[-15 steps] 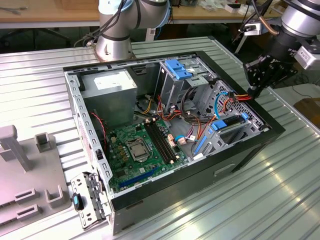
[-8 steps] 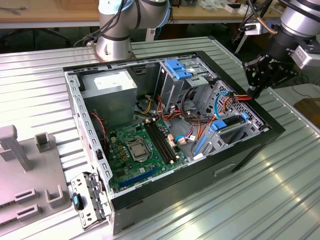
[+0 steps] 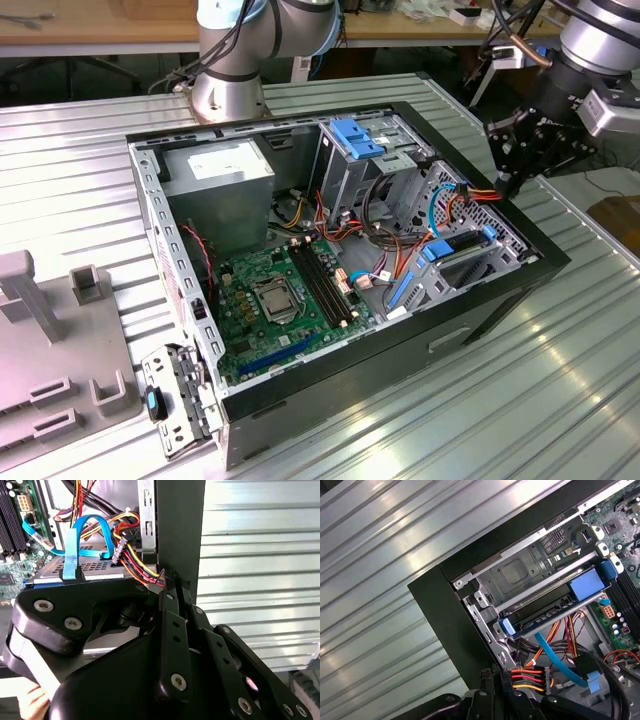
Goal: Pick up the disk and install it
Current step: 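Insert the first disk wire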
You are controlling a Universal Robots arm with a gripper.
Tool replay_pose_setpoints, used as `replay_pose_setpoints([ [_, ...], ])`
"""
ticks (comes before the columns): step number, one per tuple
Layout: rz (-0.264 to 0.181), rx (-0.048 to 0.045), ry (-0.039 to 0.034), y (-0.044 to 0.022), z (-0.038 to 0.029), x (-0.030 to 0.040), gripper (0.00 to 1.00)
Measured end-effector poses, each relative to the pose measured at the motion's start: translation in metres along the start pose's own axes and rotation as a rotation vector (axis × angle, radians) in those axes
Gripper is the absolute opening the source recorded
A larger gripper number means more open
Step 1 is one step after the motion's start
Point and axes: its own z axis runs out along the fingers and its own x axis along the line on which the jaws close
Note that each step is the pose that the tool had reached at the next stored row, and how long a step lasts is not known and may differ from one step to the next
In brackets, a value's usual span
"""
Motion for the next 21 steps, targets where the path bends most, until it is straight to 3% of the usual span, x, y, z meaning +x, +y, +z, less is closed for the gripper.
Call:
replay_pose_setpoints([
  [8, 0.138, -0.0104, 0.0070, 0.0009, -0.0002, -0.0015, 0.16],
  [16, 0.194, -0.0147, 0.0099, 0.0015, -0.0002, -0.0024, 0.16],
  [21, 0.232, -0.0176, 0.0119, 0.0043, -0.0007, -0.0069, 0.16],
])
